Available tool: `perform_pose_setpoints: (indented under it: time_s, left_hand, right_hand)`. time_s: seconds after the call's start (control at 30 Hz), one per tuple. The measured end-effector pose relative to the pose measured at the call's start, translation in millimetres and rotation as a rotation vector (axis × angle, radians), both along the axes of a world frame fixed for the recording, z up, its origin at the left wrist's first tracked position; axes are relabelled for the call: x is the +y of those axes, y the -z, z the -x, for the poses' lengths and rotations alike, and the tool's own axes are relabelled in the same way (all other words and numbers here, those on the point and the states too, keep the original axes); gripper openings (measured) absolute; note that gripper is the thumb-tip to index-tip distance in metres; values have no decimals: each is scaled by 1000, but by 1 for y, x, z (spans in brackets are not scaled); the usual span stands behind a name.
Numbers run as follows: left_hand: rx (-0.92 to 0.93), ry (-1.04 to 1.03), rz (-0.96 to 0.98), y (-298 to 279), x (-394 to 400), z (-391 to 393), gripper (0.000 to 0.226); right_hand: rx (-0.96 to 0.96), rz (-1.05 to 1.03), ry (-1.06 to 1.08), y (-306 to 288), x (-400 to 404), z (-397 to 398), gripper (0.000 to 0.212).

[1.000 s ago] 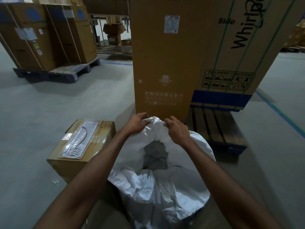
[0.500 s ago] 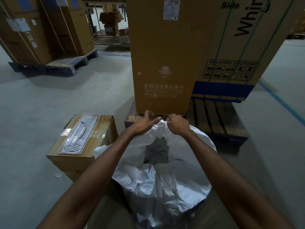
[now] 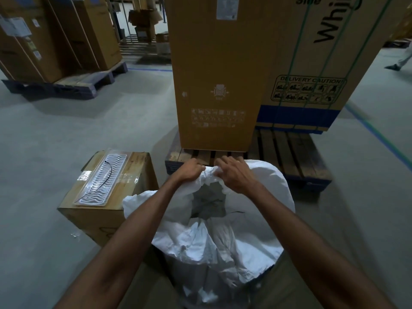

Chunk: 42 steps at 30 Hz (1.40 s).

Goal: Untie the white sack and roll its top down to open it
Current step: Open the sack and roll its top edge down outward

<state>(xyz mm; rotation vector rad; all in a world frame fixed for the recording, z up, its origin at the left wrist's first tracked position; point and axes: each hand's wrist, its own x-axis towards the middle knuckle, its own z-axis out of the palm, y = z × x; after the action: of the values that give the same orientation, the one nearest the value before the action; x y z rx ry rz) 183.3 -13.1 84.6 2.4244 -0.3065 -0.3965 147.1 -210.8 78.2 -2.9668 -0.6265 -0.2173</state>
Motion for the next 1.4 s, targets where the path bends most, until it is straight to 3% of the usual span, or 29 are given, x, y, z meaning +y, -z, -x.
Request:
perform_pose_setpoints:
  time_s: [0.1,0.2,0.3,0.37,0.53,0.63,0.73,0.83,0.93,1.0,1.07,1.17,1.23,1.33,1.4]
  left_hand:
    - [84,18,-11,-3,5,2,39]
    - [77,62,79,-1,5,8,46]
    - [-210,245,-313,14,3,7,69]
    - [-362,344,-439,22,0,8,62]
    - [-311,345,-359,34,-16,21,46]
    - [-240,225,-441,45,-13,18,57]
    - [-93,13,-280,50,-1,10,70]
    - [25,-6,-135,50,1,2,67]
    - [51,106,-256,50,-10,1,63]
    - [-124,189,-403,52,-15,6,68]
    - [-263,302,-330,49,-19,14,64]
    - [-120,354,-127,46,-19,21,40]
    - [-70,313,-101,46,-19,26,37]
    - [-136,226,-161,52,-18,25,57]
    - [-113,106,-137,54,-16,20,51]
  right_hand:
    - [-4,-91,6,13,8,4,17]
    - [119,-173,69,10,17,2,19]
    - [331,-284,177,4,16,-3,28]
    - [413,-379,236,0,13,-8,41]
    - [687,-526,335,7,2,-16,42]
    - [503,-452,251,14,-5,-4,42]
    - [182,-237,167,24,-16,14,42]
    - [36,-106,122,33,-18,25,29]
    - [111,-211,227,34,-10,26,13]
    - [257,-346,320,31,-8,24,21]
    - [408,-461,381,27,-7,21,31]
    - [625,-627,473,18,-6,20,30]
    - [724,-713,477,16,-7,23,33]
    - [558,-651,282,25,-2,32,43]
    - [358,-413,246,37,-1,39,54]
